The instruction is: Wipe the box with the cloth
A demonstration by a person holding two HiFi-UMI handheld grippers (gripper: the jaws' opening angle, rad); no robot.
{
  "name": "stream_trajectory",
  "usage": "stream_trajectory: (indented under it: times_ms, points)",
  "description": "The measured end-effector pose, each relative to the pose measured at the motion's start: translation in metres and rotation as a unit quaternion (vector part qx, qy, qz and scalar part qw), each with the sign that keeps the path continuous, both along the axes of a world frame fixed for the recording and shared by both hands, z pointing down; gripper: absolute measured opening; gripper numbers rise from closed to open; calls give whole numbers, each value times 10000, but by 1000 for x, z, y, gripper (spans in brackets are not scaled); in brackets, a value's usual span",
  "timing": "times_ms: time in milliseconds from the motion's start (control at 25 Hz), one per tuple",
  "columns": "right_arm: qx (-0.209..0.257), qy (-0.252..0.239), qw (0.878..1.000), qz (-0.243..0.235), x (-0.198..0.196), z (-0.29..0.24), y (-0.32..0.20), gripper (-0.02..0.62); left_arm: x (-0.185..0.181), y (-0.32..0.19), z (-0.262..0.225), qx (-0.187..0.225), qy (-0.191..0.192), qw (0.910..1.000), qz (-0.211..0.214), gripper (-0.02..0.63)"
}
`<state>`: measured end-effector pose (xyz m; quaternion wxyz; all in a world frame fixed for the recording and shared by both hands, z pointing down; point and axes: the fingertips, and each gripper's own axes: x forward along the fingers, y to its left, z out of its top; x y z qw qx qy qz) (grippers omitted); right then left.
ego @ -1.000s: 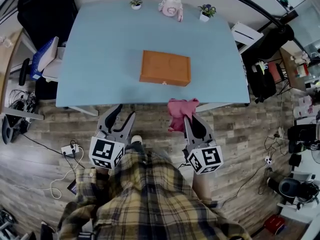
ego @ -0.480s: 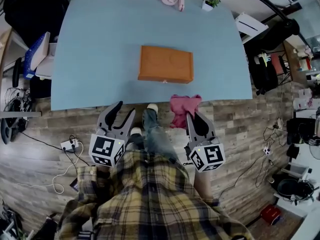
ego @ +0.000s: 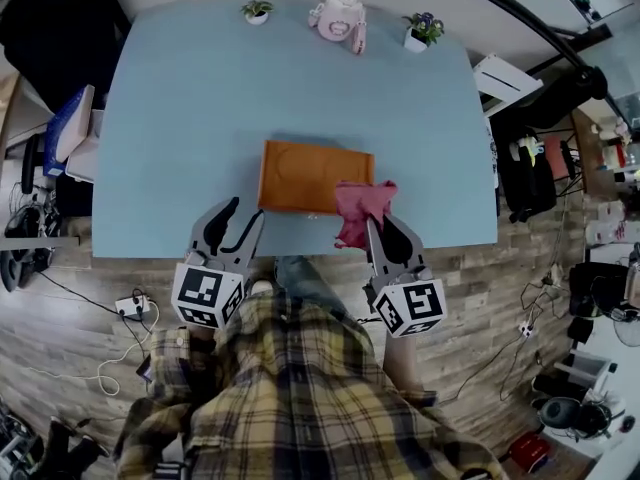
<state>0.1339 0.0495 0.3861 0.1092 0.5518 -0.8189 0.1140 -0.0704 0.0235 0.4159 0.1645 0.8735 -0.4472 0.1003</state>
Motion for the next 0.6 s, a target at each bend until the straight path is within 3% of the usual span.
stream_trajectory:
  times_ms: [280,600]
  points:
    - [169,29,9992,-360,20,-23,-77,41,17,-58,-21,90,-53,9994,-326,178]
    - [129,-63,9975,-689,27,-19,-112,41,29,-89,-24,118,-150,9985,-506,178]
